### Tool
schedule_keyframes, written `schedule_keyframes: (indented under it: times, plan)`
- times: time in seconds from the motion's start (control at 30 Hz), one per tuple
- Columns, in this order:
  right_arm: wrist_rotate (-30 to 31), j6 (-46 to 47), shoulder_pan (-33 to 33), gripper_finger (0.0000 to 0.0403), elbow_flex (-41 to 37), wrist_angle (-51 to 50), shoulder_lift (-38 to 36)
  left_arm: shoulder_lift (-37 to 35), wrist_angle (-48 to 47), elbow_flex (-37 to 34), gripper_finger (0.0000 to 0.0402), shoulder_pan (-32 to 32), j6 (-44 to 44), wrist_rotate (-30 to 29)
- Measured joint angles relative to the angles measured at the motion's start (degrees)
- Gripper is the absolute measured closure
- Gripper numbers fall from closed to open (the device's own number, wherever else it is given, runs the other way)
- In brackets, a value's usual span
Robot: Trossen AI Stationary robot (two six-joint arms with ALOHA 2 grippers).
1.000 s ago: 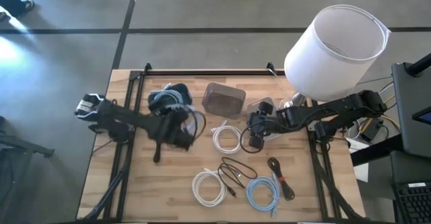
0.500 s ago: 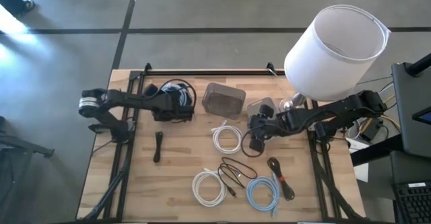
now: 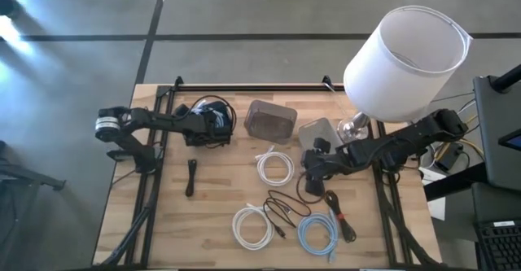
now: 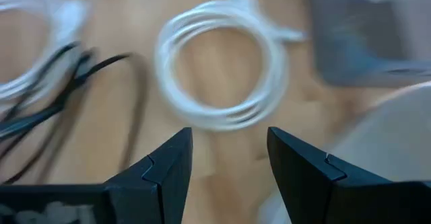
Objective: Pick & Place USB Port
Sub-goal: Put the left blue HDMI cable into the green bin, then put the blue HDMI cable into the gray bin
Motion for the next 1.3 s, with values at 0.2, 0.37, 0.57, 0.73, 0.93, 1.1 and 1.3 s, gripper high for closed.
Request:
schedule_keyframes:
  times: [0.2, 0.37, 0.57, 0.73, 0.93, 1.1, 1.3]
  plan:
    - [-8.4, 5.6, 4.8, 0.0213, -1.2, -0.1, 0.8, 0.0, -0.8, 1.4, 0.0256, 0.0, 1.2, 1.2]
    - [-17.2, 7.7, 9.5, 0.0213, -2.4, -0.4, 4.4, 0.0, -2.4, 4.3, 0.0235, 0.0, 2.4, 6.6]
    - [-21.9, 11.7, 12.9, 0.0216, -2.3, -0.3, 9.3, 0.0, -2.5, 8.1, 0.0228, -0.1, 5.1, 6.7]
    - [-23.2, 15.1, 14.1, 0.0223, -2.2, -0.3, 12.7, 0.0, -2.5, 12.0, 0.0229, -0.6, 6.9, 6.7]
    - [-25.1, 19.1, 15.4, 0.0229, -2.2, 0.3, 16.4, 0.0, -2.4, 16.9, 0.0229, -1.1, 9.7, 6.6]
    - [-25.2, 22.9, 16.0, 0.0228, -2.1, 2.2, 19.2, 0.0, -2.2, 20.2, 0.023, -1.1, 12.4, 6.6]
    - [-24.5, 25.0, 16.0, 0.0236, -2.0, 2.6, 21.1, 0.0, 1.5, 21.4, 0.023, -1.1, 16.5, 6.5]
